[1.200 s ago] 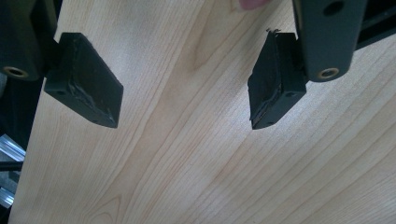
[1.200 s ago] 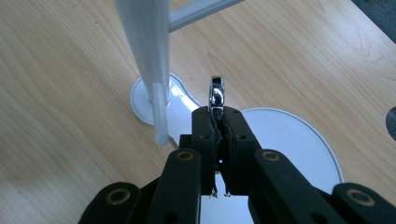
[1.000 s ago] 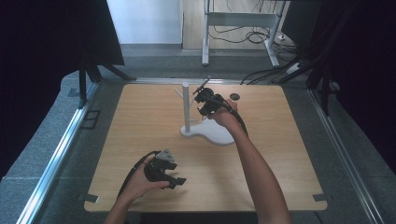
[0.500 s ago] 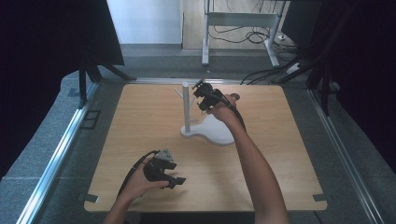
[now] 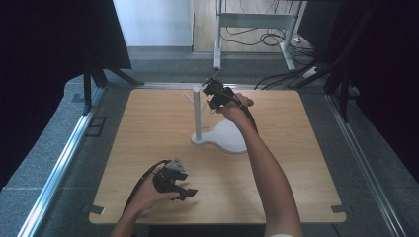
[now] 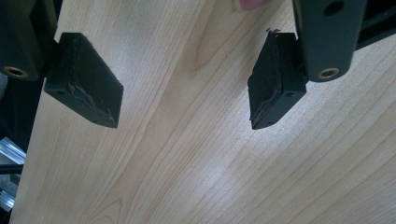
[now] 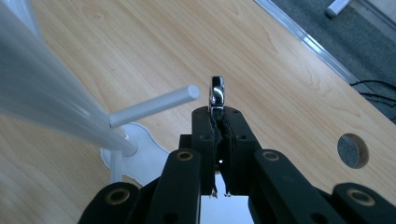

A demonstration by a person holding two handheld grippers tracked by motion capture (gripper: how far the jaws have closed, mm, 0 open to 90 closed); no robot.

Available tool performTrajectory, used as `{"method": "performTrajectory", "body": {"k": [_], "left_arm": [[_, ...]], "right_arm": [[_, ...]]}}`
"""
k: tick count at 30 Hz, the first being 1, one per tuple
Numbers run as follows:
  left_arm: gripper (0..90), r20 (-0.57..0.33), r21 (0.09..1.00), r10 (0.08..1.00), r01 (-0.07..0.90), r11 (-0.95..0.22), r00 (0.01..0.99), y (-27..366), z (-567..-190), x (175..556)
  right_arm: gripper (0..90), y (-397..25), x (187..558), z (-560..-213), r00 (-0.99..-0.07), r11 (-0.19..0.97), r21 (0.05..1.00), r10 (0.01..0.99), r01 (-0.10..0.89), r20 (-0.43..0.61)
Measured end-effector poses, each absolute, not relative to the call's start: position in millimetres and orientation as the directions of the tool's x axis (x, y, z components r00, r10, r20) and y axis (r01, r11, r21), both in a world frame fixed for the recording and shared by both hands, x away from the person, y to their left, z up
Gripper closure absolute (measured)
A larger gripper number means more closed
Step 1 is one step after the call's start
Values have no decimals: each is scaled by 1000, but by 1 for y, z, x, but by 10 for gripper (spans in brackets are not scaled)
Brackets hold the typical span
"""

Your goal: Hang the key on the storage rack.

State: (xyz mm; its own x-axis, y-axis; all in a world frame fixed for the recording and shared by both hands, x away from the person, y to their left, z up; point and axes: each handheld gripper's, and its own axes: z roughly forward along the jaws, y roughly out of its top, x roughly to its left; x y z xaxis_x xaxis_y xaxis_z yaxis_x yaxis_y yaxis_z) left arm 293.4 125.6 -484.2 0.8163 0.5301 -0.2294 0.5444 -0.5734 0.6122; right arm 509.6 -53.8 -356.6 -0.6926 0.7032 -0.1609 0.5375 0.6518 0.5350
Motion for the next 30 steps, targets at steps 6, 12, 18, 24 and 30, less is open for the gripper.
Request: {"method": "performTrajectory", "body": {"k": [6, 12, 18, 24, 30], "left_arm": [[270, -228, 609, 529, 543, -578, 818, 124, -485, 293], [269, -222, 602, 522, 537, -591, 823, 121, -486, 293], [270, -222, 595, 518, 535, -599, 826, 118, -488, 292], [269, -218, 592, 513, 530, -607, 831, 115, -490, 291], [270, -217, 587, 514, 532, -610, 830, 114, -491, 292]], "right_arm": [[851, -50, 506, -355, -691, 659, 537, 700, 527, -182], [848, -49, 498, -356, -697, 665, 545, 691, 511, -191], [845, -48, 489, -357, -710, 665, 558, 681, 496, -180], [679, -46, 482, -365, -738, 679, 550, 656, 486, -158], [574, -59, 465, -367, -735, 667, 572, 660, 477, -157]]}}
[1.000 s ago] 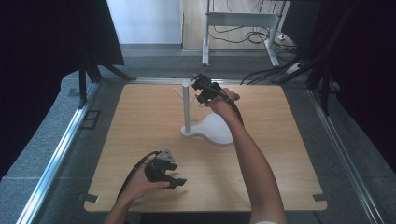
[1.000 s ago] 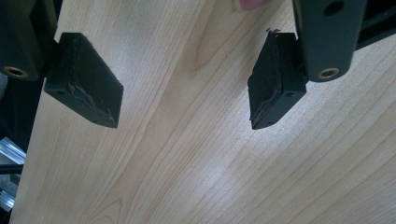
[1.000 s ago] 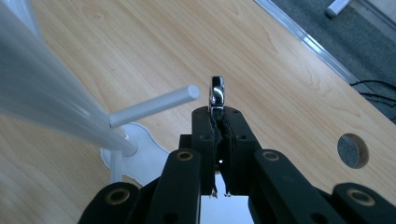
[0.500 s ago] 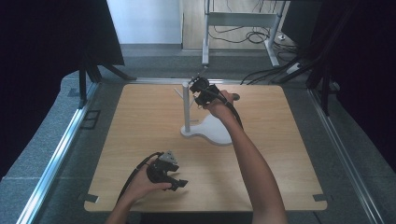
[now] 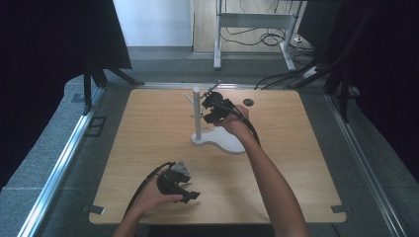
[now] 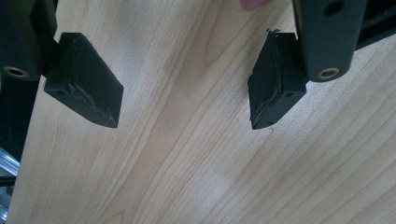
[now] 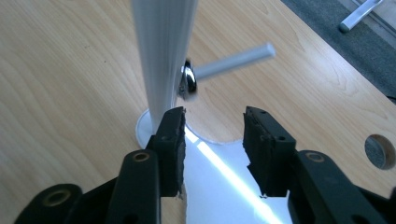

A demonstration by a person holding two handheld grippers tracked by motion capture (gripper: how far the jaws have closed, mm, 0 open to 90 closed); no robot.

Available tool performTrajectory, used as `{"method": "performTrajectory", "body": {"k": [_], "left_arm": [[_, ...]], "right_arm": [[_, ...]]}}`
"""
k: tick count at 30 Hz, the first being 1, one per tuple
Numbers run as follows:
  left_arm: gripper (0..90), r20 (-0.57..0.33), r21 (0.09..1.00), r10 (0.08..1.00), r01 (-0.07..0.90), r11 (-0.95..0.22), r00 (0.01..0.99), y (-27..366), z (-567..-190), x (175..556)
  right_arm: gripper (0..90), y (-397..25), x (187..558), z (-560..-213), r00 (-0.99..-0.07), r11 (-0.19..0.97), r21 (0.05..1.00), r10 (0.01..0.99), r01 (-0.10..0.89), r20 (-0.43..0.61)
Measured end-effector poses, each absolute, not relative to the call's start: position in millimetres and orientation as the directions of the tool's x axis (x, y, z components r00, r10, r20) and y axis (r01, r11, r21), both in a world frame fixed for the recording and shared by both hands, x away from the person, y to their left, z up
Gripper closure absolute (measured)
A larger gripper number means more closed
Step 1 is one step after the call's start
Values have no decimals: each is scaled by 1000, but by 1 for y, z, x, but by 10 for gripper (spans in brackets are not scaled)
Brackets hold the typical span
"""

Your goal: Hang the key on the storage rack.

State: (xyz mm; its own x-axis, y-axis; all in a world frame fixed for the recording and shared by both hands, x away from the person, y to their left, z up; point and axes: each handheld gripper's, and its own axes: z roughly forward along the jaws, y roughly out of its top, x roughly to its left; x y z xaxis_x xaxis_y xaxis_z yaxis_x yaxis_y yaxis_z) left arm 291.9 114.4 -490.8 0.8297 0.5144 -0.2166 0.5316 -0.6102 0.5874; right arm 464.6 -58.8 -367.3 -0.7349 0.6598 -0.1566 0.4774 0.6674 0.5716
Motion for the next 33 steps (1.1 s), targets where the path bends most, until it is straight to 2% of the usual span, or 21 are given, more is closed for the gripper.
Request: {"method": "performTrajectory", "body": {"k": [7, 21, 33], "left_arm": [[270, -207, 578, 512, 527, -623, 834, 110, -493, 291], [273, -193, 607, 539, 531, -591, 820, 115, -487, 291], [272, -188, 579, 537, 535, -615, 822, 112, -492, 292]], "right_arm": [[519, -86, 438, -369, -736, 630, 620, 666, 467, -123], [510, -148, 375, -397, -728, 565, 678, 682, 470, -64], [509, -201, 336, -434, -687, 496, 708, 726, 502, -20]]}}
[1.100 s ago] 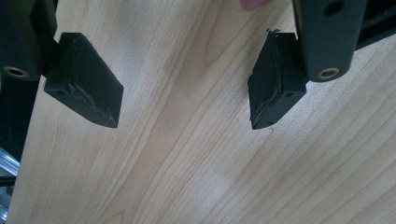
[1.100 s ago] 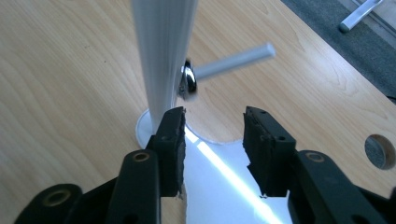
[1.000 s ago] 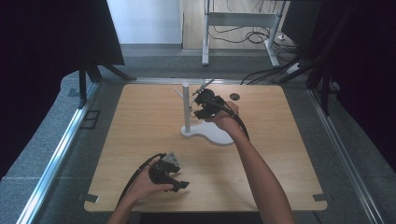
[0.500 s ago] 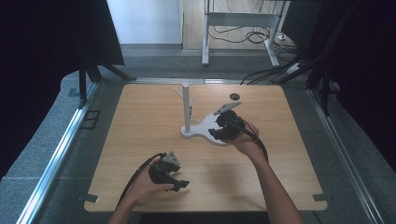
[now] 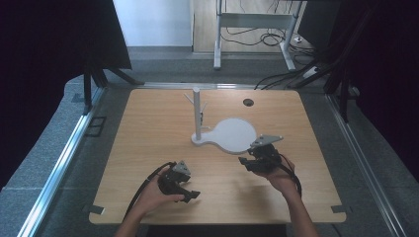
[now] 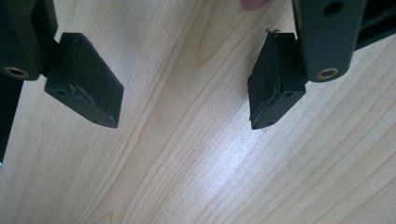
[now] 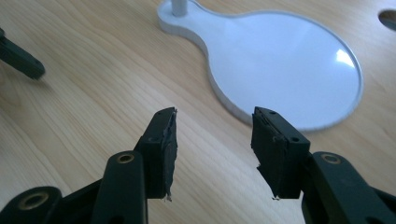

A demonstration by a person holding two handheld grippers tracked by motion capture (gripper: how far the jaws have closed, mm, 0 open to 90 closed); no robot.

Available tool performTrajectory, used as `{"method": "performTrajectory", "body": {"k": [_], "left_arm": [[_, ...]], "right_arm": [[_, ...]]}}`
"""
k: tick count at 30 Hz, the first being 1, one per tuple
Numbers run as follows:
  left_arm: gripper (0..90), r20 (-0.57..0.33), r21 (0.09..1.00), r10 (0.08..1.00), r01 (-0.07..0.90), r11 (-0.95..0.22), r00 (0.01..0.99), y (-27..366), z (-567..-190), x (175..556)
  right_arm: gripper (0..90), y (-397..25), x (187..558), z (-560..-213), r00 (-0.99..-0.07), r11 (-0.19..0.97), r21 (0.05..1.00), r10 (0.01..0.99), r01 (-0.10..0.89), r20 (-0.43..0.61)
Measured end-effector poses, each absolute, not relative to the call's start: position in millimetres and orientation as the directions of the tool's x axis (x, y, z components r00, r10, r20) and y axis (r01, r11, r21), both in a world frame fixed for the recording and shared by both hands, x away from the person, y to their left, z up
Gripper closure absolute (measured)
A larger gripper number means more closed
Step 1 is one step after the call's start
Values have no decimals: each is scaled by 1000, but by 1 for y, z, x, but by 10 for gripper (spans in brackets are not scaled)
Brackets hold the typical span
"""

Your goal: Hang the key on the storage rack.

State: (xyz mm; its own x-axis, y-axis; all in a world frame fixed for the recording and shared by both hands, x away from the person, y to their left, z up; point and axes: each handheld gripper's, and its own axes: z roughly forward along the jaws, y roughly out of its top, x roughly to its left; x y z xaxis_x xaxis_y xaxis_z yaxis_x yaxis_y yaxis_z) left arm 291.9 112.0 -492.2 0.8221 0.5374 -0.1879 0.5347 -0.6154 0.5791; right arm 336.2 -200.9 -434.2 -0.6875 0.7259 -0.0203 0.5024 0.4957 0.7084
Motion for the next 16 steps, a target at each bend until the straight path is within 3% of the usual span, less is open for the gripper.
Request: {"method": "performTrajectory", "body": {"k": [16], "left_arm": [[272, -191, 580, 544, 541, -609, 817, 114, -492, 293]], "right_arm": [[491, -235, 327, -458, -623, 423, 717, 782, 553, 19]]}}
